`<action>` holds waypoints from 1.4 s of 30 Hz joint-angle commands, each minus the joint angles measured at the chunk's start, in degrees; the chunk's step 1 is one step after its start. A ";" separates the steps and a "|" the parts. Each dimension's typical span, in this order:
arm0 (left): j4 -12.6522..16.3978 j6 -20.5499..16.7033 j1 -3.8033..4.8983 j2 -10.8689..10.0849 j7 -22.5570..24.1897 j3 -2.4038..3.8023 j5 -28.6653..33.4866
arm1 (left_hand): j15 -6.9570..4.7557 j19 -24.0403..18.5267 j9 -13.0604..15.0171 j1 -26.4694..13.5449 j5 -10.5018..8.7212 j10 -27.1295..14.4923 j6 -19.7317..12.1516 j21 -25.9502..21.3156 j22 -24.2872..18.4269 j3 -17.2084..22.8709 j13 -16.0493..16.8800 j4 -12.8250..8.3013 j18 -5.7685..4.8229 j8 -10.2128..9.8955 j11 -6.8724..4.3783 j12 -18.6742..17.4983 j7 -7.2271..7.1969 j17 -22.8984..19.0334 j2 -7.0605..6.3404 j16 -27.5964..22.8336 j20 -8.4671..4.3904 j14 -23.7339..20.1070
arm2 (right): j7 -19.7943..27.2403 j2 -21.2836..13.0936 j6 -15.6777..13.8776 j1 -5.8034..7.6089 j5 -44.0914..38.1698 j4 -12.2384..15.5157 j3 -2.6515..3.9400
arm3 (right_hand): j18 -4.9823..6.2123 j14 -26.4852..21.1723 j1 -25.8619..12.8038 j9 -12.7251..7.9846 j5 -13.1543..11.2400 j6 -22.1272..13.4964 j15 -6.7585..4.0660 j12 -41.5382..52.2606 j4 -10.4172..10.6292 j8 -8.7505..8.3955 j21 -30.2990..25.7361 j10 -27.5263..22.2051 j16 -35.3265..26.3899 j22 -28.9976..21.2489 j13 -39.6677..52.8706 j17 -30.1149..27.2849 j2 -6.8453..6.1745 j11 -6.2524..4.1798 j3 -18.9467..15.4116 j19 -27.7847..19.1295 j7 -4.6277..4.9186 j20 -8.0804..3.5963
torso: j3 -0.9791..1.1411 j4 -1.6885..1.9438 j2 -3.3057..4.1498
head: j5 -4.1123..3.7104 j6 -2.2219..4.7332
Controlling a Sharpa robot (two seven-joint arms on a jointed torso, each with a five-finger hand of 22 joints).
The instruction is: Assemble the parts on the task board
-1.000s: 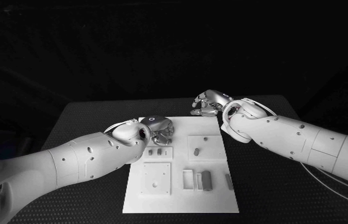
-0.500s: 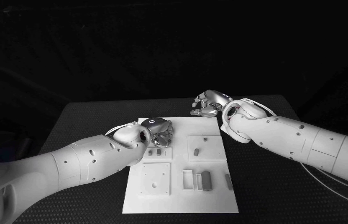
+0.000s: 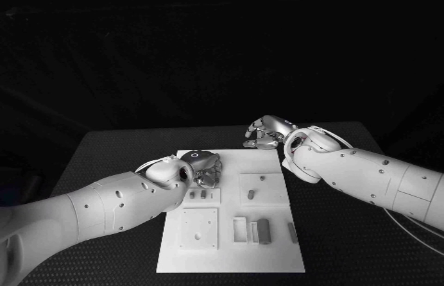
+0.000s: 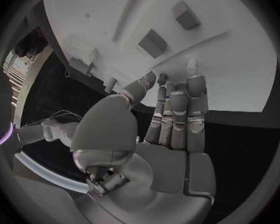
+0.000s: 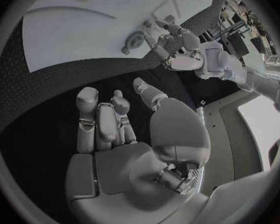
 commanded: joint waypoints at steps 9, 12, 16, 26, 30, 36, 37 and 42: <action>-1.12 0.01 -0.77 0.70 0.98 0.02 0.41 | -0.58 0.42 -0.30 -0.08 0.07 0.57 0.50 0.51 1.30 0.23 0.28 -0.09 6.96 0.15 -0.06 0.02 -0.07 0.14 1.15 0.41 -0.65 0.64 | 0.24 0.11 0.46 -0.02 -0.15 0.03 0.02 | 4.90 -0.26 -0.16 0.10 0.07 -0.04 -0.03 -0.20 0.22 -0.37 -0.25 -0.38 -0.27 0.97 -0.07 -0.03 0.18 -0.15 -0.19 0.02 0.50 -0.24 | -0.01 -0.08 0.06 | -0.23 -0.03; -1.23 -0.23 -0.90 0.79 0.98 0.02 0.48 | -0.59 0.47 -0.34 -0.08 0.07 0.59 0.48 0.55 1.29 0.24 0.30 -0.10 6.96 0.12 -0.06 -0.02 -0.06 0.13 1.20 0.41 -0.68 0.71 | 0.23 0.05 0.45 -0.02 -0.15 -0.01 0.02 | 4.90 -0.27 -0.15 0.10 0.07 -0.04 -0.03 -0.20 0.21 -0.37 -0.25 -0.39 -0.27 0.97 -0.07 -0.04 0.18 -0.15 -0.19 0.02 0.50 -0.24 | 0.01 0.00 -0.01 | -0.33 -0.07; -1.29 0.09 -0.92 0.90 0.91 0.02 0.48 | -0.61 0.53 -0.38 -0.04 0.08 0.63 0.49 0.60 1.29 0.28 0.33 -0.14 6.96 0.10 -0.08 -0.06 -0.06 0.13 1.28 0.42 -0.73 0.81 | 0.23 0.09 0.45 -0.02 -0.15 -0.01 0.02 | 4.90 -0.29 -0.14 0.11 0.07 -0.03 -0.03 -0.20 0.20 -0.36 -0.25 -0.39 -0.29 0.97 -0.07 -0.07 0.17 -0.15 -0.18 0.02 0.50 -0.24 | 0.01 0.00 0.01 | -0.35 0.00; -1.84 0.55 -1.16 1.13 0.25 0.02 0.48 | -0.85 0.70 -0.58 0.32 0.11 1.41 0.70 0.77 1.26 0.67 0.62 -0.35 6.90 0.09 -0.33 -0.01 -0.10 0.08 2.21 0.34 -0.90 1.17 | 0.24 0.10 0.46 -0.02 -0.15 -0.03 0.02 | 4.90 -0.26 -0.14 0.12 0.07 -0.02 -0.03 -0.20 0.20 -0.36 -0.26 -0.39 -0.27 0.97 -0.07 -0.01 0.17 -0.15 -0.19 0.02 0.50 -0.24 | 0.03 -0.06 0.03 | -0.40 -0.02; -1.83 1.01 -1.21 1.22 0.14 0.02 0.16 | -1.30 0.84 -0.59 1.13 0.09 2.73 1.54 0.89 1.24 1.47 1.07 -0.78 6.78 0.46 -0.81 0.37 -0.43 0.05 2.64 0.25 -1.13 1.48 | 0.24 0.10 0.47 -0.02 -0.15 -0.04 0.02 | 4.90 -0.25 -0.14 0.12 0.07 -0.01 -0.03 -0.19 0.20 -0.36 -0.26 -0.39 -0.27 0.97 -0.07 -0.01 0.17 -0.15 -0.19 0.02 0.50 -0.24 | 0.03 -0.05 0.02 | -0.42 -0.11; -1.74 1.88 -1.30 1.32 0.13 0.02 -0.68 | -1.90 1.15 -0.64 2.32 0.07 4.34 2.46 1.07 1.20 2.65 1.91 -1.36 6.50 0.83 -1.41 0.74 -0.78 0.11 2.22 0.31 -1.56 2.26 | 0.25 0.15 0.49 -0.02 -0.15 -0.06 0.02 | 4.90 -0.26 -0.15 0.12 0.07 -0.01 -0.02 -0.19 0.21 -0.36 -0.26 -0.39 -0.28 0.97 -0.08 -0.03 0.18 -0.15 -0.19 0.01 0.50 -0.24 | 0.01 -0.04 0.01 | -0.47 -0.18; -1.74 2.05 -1.30 1.31 0.10 0.02 -0.69 | -1.92 1.15 -0.64 2.35 0.07 4.39 2.52 1.08 1.20 2.67 1.96 -1.38 6.47 0.85 -1.44 0.73 -0.80 0.11 2.15 0.30 -1.59 2.29 | 0.25 0.15 0.53 -0.02 -0.15 -0.06 0.02 | 4.90 -0.28 -0.15 0.12 0.07 -0.01 -0.02 -0.19 0.21 -0.36 -0.26 -0.39 -0.29 0.97 -0.08 -0.05 0.18 -0.15 -0.19 0.01 0.50 -0.24 | 0.01 -0.04 0.02 | -0.47 -0.18; -1.80 2.37 -1.31 1.10 -0.07 0.02 -1.02 | -1.99 1.14 -0.66 2.50 0.05 4.55 2.69 1.07 1.19 2.81 2.11 -1.45 6.38 0.91 -1.50 0.70 -0.88 0.11 2.12 0.26 -1.67 2.35 | 0.26 0.15 0.52 -0.02 -0.15 -0.08 0.02 | 4.90 -0.29 -0.15 0.13 0.07 0.00 -0.02 -0.19 0.20 -0.36 -0.26 -0.39 -0.30 0.97 -0.08 -0.07 0.17 -0.15 -0.20 0.01 0.50 -0.24 | 0.04 -0.02 0.00 | -0.51 -0.21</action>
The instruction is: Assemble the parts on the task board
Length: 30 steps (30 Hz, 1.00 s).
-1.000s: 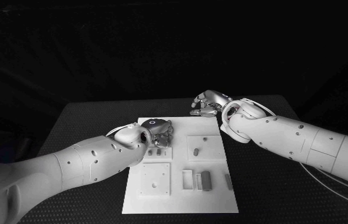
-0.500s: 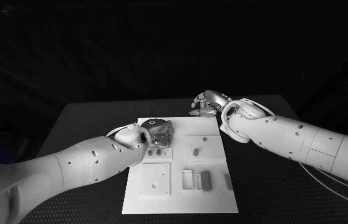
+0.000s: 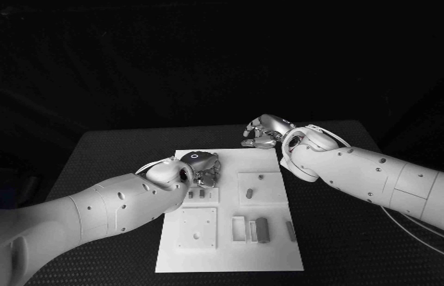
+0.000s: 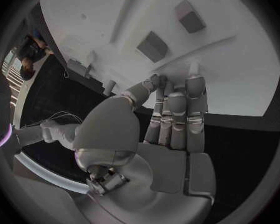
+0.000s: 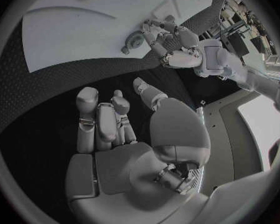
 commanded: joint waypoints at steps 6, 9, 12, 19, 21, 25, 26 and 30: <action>-0.05 2.15 -0.42 -0.21 -0.37 -0.23 -0.77 | -0.23 -0.03 -0.24 0.53 0.03 0.41 0.14 0.11 1.16 0.38 0.18 -0.06 6.24 0.04 0.23 -0.20 0.08 0.07 -0.39 -0.02 -0.59 0.20 | 0.27 0.04 0.51 -0.02 -0.15 0.02 0.01 | 4.90 -0.39 -0.15 0.09 0.07 -0.07 -0.12 -0.19 0.20 -0.36 -0.27 -0.29 -0.30 0.97 -0.09 -0.06 0.16 -0.01 -0.20 0.03 0.44 -0.45 | 0.00 0.05 0.00 | -0.08 -0.08; -0.06 2.09 -0.42 -0.21 -0.32 -0.24 -0.78 | -0.24 -0.04 -0.41 0.60 0.03 0.40 -0.32 0.05 1.12 0.45 0.28 -0.06 6.15 -0.25 0.23 -0.37 0.28 0.08 -0.51 -0.09 -0.66 0.21 | 0.27 0.04 0.52 -0.02 -0.15 0.01 0.01 | 4.90 -0.38 -0.16 0.10 0.07 -0.07 -0.12 -0.19 0.21 -0.36 -0.27 -0.29 -0.30 0.97 -0.09 -0.05 0.16 -0.01 -0.21 0.03 0.44 -0.45 | -0.02 0.04 0.00 | -0.05 -0.10; -0.17 2.29 -0.42 -0.11 -0.32 -0.25 -1.28 | -0.19 -0.06 -0.52 0.59 0.03 0.18 -0.55 -0.03 1.08 0.48 0.31 -0.04 6.06 -0.40 0.29 -0.65 0.40 0.08 -0.68 -0.17 -0.71 0.20 | 0.27 0.05 0.52 -0.02 -0.15 0.00 0.01 | 4.90 -0.39 -0.17 0.10 0.07 -0.07 -0.12 -0.19 0.21 -0.36 -0.27 -0.29 -0.31 0.97 -0.09 -0.06 0.16 -0.01 -0.21 0.03 0.44 -0.44 | -0.02 0.03 0.01 | -0.02 -0.14; -0.88 3.10 -0.64 0.27 -0.33 -0.63 -1.44 | -0.12 -0.21 -0.58 0.84 0.05 0.01 -0.53 -0.28 0.96 0.70 0.30 -0.07 5.95 -0.40 0.36 -0.99 0.41 0.03 -0.68 -0.37 -0.72 0.15 | 0.29 0.15 0.51 -0.02 -0.15 -0.01 0.01 | 4.90 -0.38 -0.19 0.10 0.07 -0.07 -0.12 -0.19 0.23 -0.37 -0.28 -0.30 -0.31 0.97 -0.09 -0.04 0.15 -0.01 -0.22 0.03 0.44 -0.44 | -0.01 0.02 0.03 | 0.03 -0.16; -1.00 3.04 -0.72 0.28 -0.30 -0.70 -1.65 | -0.15 -0.23 -0.57 0.96 0.04 0.16 -0.42 -0.37 0.91 0.79 0.33 -0.08 5.92 -0.33 0.33 -1.00 0.36 0.01 -0.64 -0.43 -0.73 0.16 | 0.30 0.17 0.49 -0.02 -0.15 -0.02 0.01 | 4.90 -0.37 -0.19 0.10 0.07 -0.07 -0.12 -0.19 0.23 -0.37 -0.28 -0.30 -0.30 0.97 -0.09 -0.03 0.16 -0.01 -0.22 0.03 0.44 -0.44 | -0.04 0.02 0.01 | 0.00 -0.18; -1.15 2.40 -0.75 0.17 -0.11 -0.78 -1.68 | -0.48 -0.08 -0.39 1.34 0.06 1.24 0.52 -0.58 0.82 0.99 0.61 -0.08 5.80 0.22 -0.01 -0.78 -0.02 -0.02 -0.50 -0.61 -0.86 0.33 | 0.30 0.15 0.51 -0.02 -0.15 0.00 0.01 | 4.90 -0.37 -0.21 0.11 0.07 -0.07 -0.12 -0.19 0.25 -0.37 -0.28 -0.30 -0.30 0.97 -0.09 -0.02 0.16 0.00 -0.22 0.03 0.44 -0.44 | 0.02 0.02 0.00 | 0.00 -0.22; -1.17 2.38 -0.75 0.16 -0.10 -0.78 -1.68 | -0.60 -0.04 -0.33 1.41 0.06 1.57 0.80 -0.65 0.79 1.03 0.70 -0.07 5.76 0.38 -0.14 -0.70 -0.14 -0.02 -0.45 -0.63 -0.90 0.43 | 0.30 0.15 0.49 -0.02 -0.15 -0.01 0.01 | 4.90 -0.38 -0.21 0.11 0.07 -0.07 -0.12 -0.19 0.25 -0.37 -0.28 -0.30 -0.31 0.97 -0.09 -0.03 0.16 0.00 -0.22 0.03 0.44 -0.43 | 0.05 0.02 0.00 | 0.02 -0.22; -1.02 1.91 -0.76 0.10 -0.04 -0.79 -1.68 | -0.90 0.06 -0.20 1.70 0.08 2.39 1.46 -0.93 0.66 1.24 0.93 -0.06 5.61 0.75 -0.44 -0.59 -0.43 -0.01 -0.15 -0.70 -1.05 0.77 | 0.31 0.17 0.48 -0.02 -0.15 -0.03 0.01 | 4.90 -0.37 -0.22 0.11 0.07 -0.06 -0.11 -0.19 0.26 -0.37 -0.28 -0.30 -0.31 0.97 -0.10 -0.03 0.16 -0.01 -0.22 0.03 0.44 -0.43 | 0.04 0.00 -0.01 | -0.02 -0.20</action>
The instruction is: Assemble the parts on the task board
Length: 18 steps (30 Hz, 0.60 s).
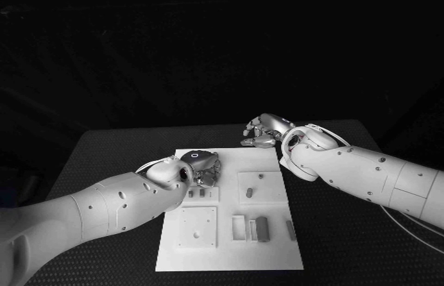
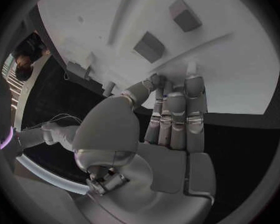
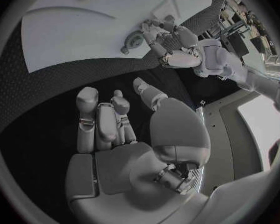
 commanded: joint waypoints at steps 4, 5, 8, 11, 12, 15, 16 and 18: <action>-0.16 1.49 -0.77 -0.21 -0.51 -0.55 -0.70 | -0.77 0.32 0.32 1.40 0.11 2.20 1.42 -0.53 0.53 0.70 0.52 -0.13 5.44 0.81 0.11 0.44 -0.56 0.00 0.58 -0.35 -0.72 0.62 | 0.30 0.02 0.44 -0.02 -0.15 -0.01 0.01 | 4.90 -0.25 -0.23 0.08 0.07 0.00 -0.01 -0.19 0.27 -0.37 -0.28 -0.40 -0.29 0.97 -0.09 0.00 0.17 0.08 -0.22 0.02 0.50 -0.21 | 0.00 -0.04 0.01 | -0.02 -0.03; -0.16 1.28 -0.77 -0.21 -0.44 -0.55 -0.70 | -0.87 0.39 0.37 1.60 0.12 2.47 1.64 -0.58 0.51 0.78 0.61 -0.17 5.40 0.93 0.00 0.49 -0.66 0.00 0.59 -0.38 -0.78 0.71 | 0.30 0.02 0.45 -0.02 -0.15 -0.02 0.01 | 4.90 -0.27 -0.23 0.08 0.07 0.00 -0.01 -0.19 0.27 -0.37 -0.28 -0.40 -0.31 0.97 -0.09 -0.03 0.17 0.08 -0.22 0.02 0.50 -0.21 | 0.02 -0.03 0.02 | -0.03 0.06; -0.10 0.27 -0.79 -0.35 0.02 -0.54 -0.71 | -1.17 0.59 0.54 2.02 0.15 3.30 2.33 -0.74 0.45 0.96 0.89 -0.18 5.27 1.30 -0.31 0.70 -0.96 0.01 0.67 -0.45 -0.93 1.00 | 0.31 0.00 0.45 -0.02 -0.15 -0.02 0.01 | 4.90 -0.27 -0.24 0.08 0.07 0.00 -0.01 -0.19 0.28 -0.37 -0.28 -0.40 -0.31 0.97 -0.10 -0.04 0.17 0.08 -0.23 0.02 0.50 -0.21 | 0.01 -0.02 0.00 | -0.06 0.04; -0.09 -1.30 -0.79 -0.56 0.39 -0.54 -0.60 | -1.35 0.79 0.66 2.23 0.18 3.76 2.76 -0.84 0.41 1.05 1.08 -0.18 5.17 1.51 -0.49 0.77 -1.16 0.00 0.67 -0.53 -1.06 1.24 | 0.31 -0.17 0.51 -0.02 -0.15 0.03 0.01 | 4.90 -0.28 -0.25 0.08 0.07 0.00 -0.01 -0.19 0.29 -0.37 -0.28 -0.40 -0.31 0.97 -0.10 -0.05 0.16 0.08 -0.23 0.02 0.50 -0.21 | -0.02 0.01 0.02 | -0.07 0.03; -0.09 -2.04 -0.80 -0.64 0.61 -0.54 -0.39 | -1.37 0.84 0.67 2.14 0.17 3.82 2.82 -0.88 0.40 1.01 1.12 -0.11 5.13 1.54 -0.51 0.75 -1.18 0.00 0.68 -0.56 -1.07 1.29 | 0.29 -0.25 0.50 -0.02 -0.15 0.07 0.01 | 4.90 -0.28 -0.26 0.08 0.07 0.00 -0.01 -0.19 0.29 -0.37 -0.28 -0.40 -0.31 0.97 -0.10 -0.05 0.15 0.08 -0.24 0.02 0.50 -0.21 | -0.01 0.04 0.02 | -0.06 0.02; 0.06 -3.85 -0.86 -1.06 1.21 -0.53 0.41 | -1.38 0.90 0.68 2.08 0.15 3.78 2.81 -0.95 0.37 1.00 1.14 -0.08 5.07 1.51 -0.51 0.62 -1.18 -0.01 0.75 -0.62 -1.13 1.35 | 0.29 -0.33 0.41 -0.02 -0.15 0.15 0.01 | 4.90 -0.25 -0.29 0.09 0.06 0.02 -0.01 -0.19 0.31 -0.36 -0.29 -0.40 -0.30 0.97 -0.10 -0.01 0.12 0.08 -0.25 0.02 0.50 -0.20 | 0.00 0.16 0.02 | -0.04 0.02; 0.08 -4.21 -0.87 -1.15 1.34 -0.53 0.58 | -1.38 0.90 0.68 2.08 0.15 3.77 2.81 -0.96 0.37 1.01 1.14 -0.08 5.07 1.51 -0.51 0.61 -1.18 -0.01 0.76 -0.63 -1.13 1.35 | 0.29 -0.34 0.39 -0.02 -0.15 0.15 0.01 | 4.90 -0.26 -0.29 0.09 0.06 0.02 -0.01 -0.19 0.31 -0.36 -0.29 -0.40 -0.31 0.97 -0.10 -0.02 0.12 0.08 -0.25 0.02 0.50 -0.20 | 0.00 0.16 0.02 | -0.04 0.02; 0.15 -5.30 -0.87 -1.41 1.83 -0.53 1.08 | -1.38 0.92 0.68 2.07 0.15 3.78 2.82 -0.98 0.36 1.01 1.15 -0.07 5.06 1.51 -0.51 0.59 -1.18 -0.01 0.78 -0.64 -1.14 1.37 | 0.30 -0.38 0.39 -0.02 -0.15 0.16 0.01 | 4.90 -0.26 -0.30 0.09 0.06 0.03 -0.01 -0.19 0.31 -0.35 -0.29 -0.40 -0.31 0.97 -0.10 -0.02 0.12 0.08 -0.26 0.02 0.50 -0.20 | -0.01 0.13 0.00 | -0.02 0.04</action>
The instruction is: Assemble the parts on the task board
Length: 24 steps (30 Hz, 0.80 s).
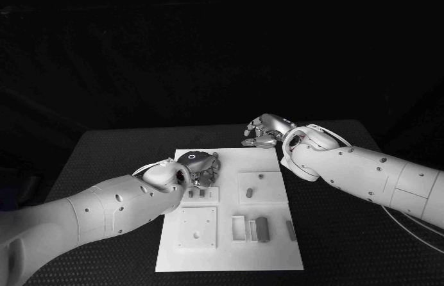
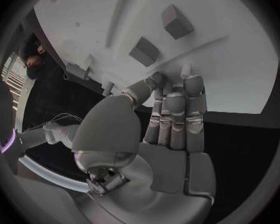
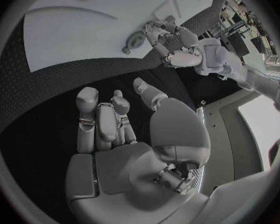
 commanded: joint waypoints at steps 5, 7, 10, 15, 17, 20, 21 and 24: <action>0.43 -3.56 -0.38 -1.10 2.02 -0.17 2.70 | -0.31 0.23 0.10 0.26 0.13 2.54 0.39 -0.29 0.32 0.23 0.15 0.17 5.07 0.19 0.50 -0.07 -0.12 0.00 0.27 -0.24 -0.41 0.20 | 0.31 0.01 0.37 -0.02 -0.15 0.08 0.01 | 4.90 -0.27 -0.31 0.10 0.07 0.01 -0.02 -0.19 0.16 -0.34 -0.29 -0.42 -0.31 0.98 -0.05 -0.03 0.10 0.07 -0.10 0.04 0.45 -0.23 | -0.05 -0.09 -0.01 | 0.13 0.05; 0.92 -3.69 -0.38 -1.48 2.13 -0.12 3.18 | -0.32 0.30 0.12 0.08 0.07 2.57 0.42 -0.35 0.30 0.10 0.19 0.20 5.02 0.20 0.49 -0.13 -0.12 0.01 0.18 -0.28 -0.45 0.28 | 0.31 0.00 0.36 -0.02 -0.15 0.08 0.01 | 4.90 -0.26 -0.31 0.10 0.07 0.02 -0.02 -0.18 0.17 -0.34 -0.29 -0.42 -0.31 0.98 -0.05 -0.01 0.10 0.07 -0.10 0.04 0.45 -0.23 | -0.04 -0.10 -0.01 | 0.12 0.03; 1.47 -3.91 -0.36 -2.07 2.34 0.05 3.89 | -0.35 0.37 0.14 -0.04 0.03 2.67 0.49 -0.42 0.27 -0.01 0.25 0.23 4.97 0.22 0.46 -0.18 -0.14 0.01 0.19 -0.32 -0.50 0.35 | 0.30 -0.02 0.31 -0.02 -0.15 0.07 0.01 | 4.90 -0.29 -0.31 0.10 0.07 0.02 -0.02 -0.18 0.17 -0.34 -0.29 -0.42 -0.32 0.98 -0.06 -0.06 0.11 0.07 -0.09 0.04 0.45 -0.23 | -0.05 -0.05 -0.01 | 0.21 0.18; 2.48 -4.50 -0.32 -3.26 2.60 0.53 5.19 | -0.43 0.46 0.20 -0.07 0.04 2.90 0.66 -0.53 0.23 -0.05 0.35 0.22 4.91 0.29 0.37 -0.19 -0.21 0.01 0.29 -0.40 -0.59 0.45 | 0.29 -0.04 0.38 -0.02 -0.16 0.19 0.01 | 4.90 -0.28 -0.30 0.11 0.07 0.03 -0.02 -0.18 0.18 -0.34 -0.29 -0.42 -0.32 0.98 -0.06 -0.05 0.10 0.07 -0.09 0.04 0.44 -0.23 | -0.04 0.09 -0.08 | 0.28 0.13; 2.87 -4.60 -0.32 -3.63 2.68 0.92 5.53 | -0.46 0.47 0.22 -0.06 0.04 2.96 0.71 -0.57 0.22 -0.05 0.38 0.22 4.89 0.31 0.35 -0.19 -0.24 0.02 0.29 -0.41 -0.61 0.49 | 0.28 -0.07 0.36 -0.02 -0.16 0.20 0.01 | 4.90 -0.26 -0.30 0.11 0.07 0.03 -0.02 -0.18 0.18 -0.34 -0.29 -0.42 -0.31 0.98 -0.06 -0.02 0.10 0.06 -0.09 0.04 0.44 -0.23 | -0.02 0.12 -0.07 | 0.30 0.16; 3.61 -4.64 -0.32 -4.30 2.72 1.64 5.89 | -0.49 0.48 0.24 -0.07 0.05 3.04 0.78 -0.65 0.18 -0.05 0.42 0.21 4.86 0.34 0.32 -0.21 -0.27 0.02 0.31 -0.44 -0.63 0.55 | 0.28 -0.14 0.38 -0.02 -0.16 0.23 0.01 | 4.90 -0.28 -0.30 0.11 0.07 0.04 -0.03 -0.18 0.18 -0.34 -0.29 -0.42 -0.32 0.98 -0.06 -0.05 0.11 0.06 -0.08 0.04 0.44 -0.23 | -0.06 0.12 -0.04 | 0.35 0.26; 3.91 -4.66 -0.32 -4.58 2.81 1.89 6.10 | -0.50 0.48 0.25 -0.06 0.05 3.06 0.80 -0.68 0.17 -0.05 0.43 0.20 4.84 0.35 0.31 -0.22 -0.28 0.02 0.31 -0.45 -0.64 0.56 | 0.28 -0.15 0.38 -0.02 -0.16 0.24 0.01 | 4.90 -0.27 -0.29 0.12 0.07 0.04 -0.03 -0.18 0.17 -0.33 -0.30 -0.42 -0.32 0.98 -0.06 -0.03 0.10 0.06 -0.08 0.04 0.44 -0.23 | -0.07 0.10 -0.04 | 0.39 0.26; 4.73 -4.72 -0.29 -5.41 3.23 2.67 6.67 | -0.52 0.49 0.26 -0.06 0.06 3.11 0.84 -0.72 0.15 -0.04 0.46 0.20 4.82 0.36 0.29 -0.23 -0.30 0.02 0.32 -0.47 -0.66 0.60 | 0.26 -0.25 0.38 -0.02 -0.16 0.26 0.01 | 4.90 -0.26 -0.29 0.12 0.08 0.04 -0.03 -0.18 0.17 -0.33 -0.30 -0.42 -0.32 0.98 -0.06 -0.02 0.10 0.06 -0.08 0.04 0.44 -0.23 | -0.08 0.10 -0.04 | 0.44 0.24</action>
